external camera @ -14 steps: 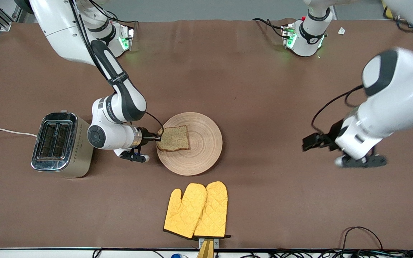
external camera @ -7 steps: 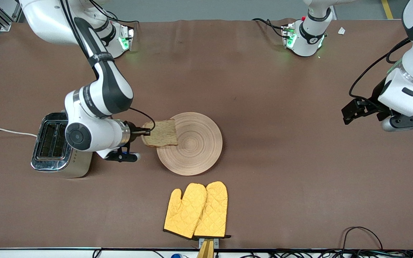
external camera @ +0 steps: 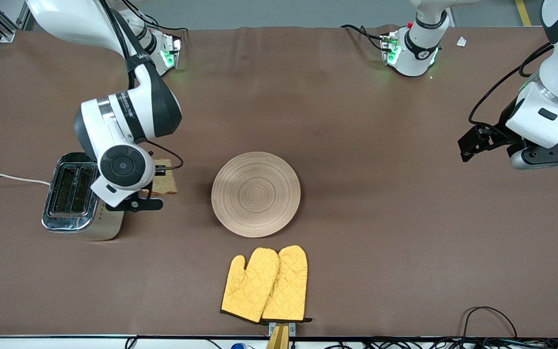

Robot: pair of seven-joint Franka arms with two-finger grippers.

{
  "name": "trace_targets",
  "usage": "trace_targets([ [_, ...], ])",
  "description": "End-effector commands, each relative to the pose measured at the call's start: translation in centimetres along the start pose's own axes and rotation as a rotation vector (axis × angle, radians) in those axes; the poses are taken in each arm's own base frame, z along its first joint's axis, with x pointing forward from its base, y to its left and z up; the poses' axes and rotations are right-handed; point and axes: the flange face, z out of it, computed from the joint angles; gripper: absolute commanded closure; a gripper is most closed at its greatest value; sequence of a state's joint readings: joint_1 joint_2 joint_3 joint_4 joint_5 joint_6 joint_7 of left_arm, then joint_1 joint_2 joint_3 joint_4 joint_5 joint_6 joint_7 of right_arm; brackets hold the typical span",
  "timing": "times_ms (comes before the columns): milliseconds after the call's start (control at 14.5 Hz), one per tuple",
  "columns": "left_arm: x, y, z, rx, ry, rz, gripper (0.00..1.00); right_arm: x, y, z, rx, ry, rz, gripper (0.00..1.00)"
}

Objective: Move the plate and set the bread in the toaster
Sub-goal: 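Lift the bread slice and carry it to the toaster with the right gripper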

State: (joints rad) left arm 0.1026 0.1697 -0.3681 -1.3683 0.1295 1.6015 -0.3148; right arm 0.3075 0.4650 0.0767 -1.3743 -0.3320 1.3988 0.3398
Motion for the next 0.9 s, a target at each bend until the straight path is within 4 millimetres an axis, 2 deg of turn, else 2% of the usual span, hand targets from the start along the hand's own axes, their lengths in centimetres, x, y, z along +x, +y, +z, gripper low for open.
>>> trace_targets([
  [0,-0.2,-0.2,-0.5,0.001,-0.007,0.002,0.00,-2.5,2.1,-2.8,-0.163,0.042,-0.021,1.00],
  [207,-0.6,-0.1,-0.7,-0.003,-0.017,0.003,0.00,-3.1,6.1,-4.3,-0.275,0.080,0.044,1.00],
  [414,-1.3,-0.2,-0.6,0.015,-0.061,0.006,0.00,-1.9,10.3,-3.5,-0.396,0.097,0.119,1.00],
  [690,-1.0,-1.2,-0.4,0.015,-0.068,-0.007,0.00,-1.5,11.9,-0.3,-0.469,0.127,0.138,1.00],
  [828,-1.0,-1.3,-0.4,0.023,-0.067,0.000,0.00,-2.2,11.0,2.6,-0.478,0.181,0.208,1.00],
])
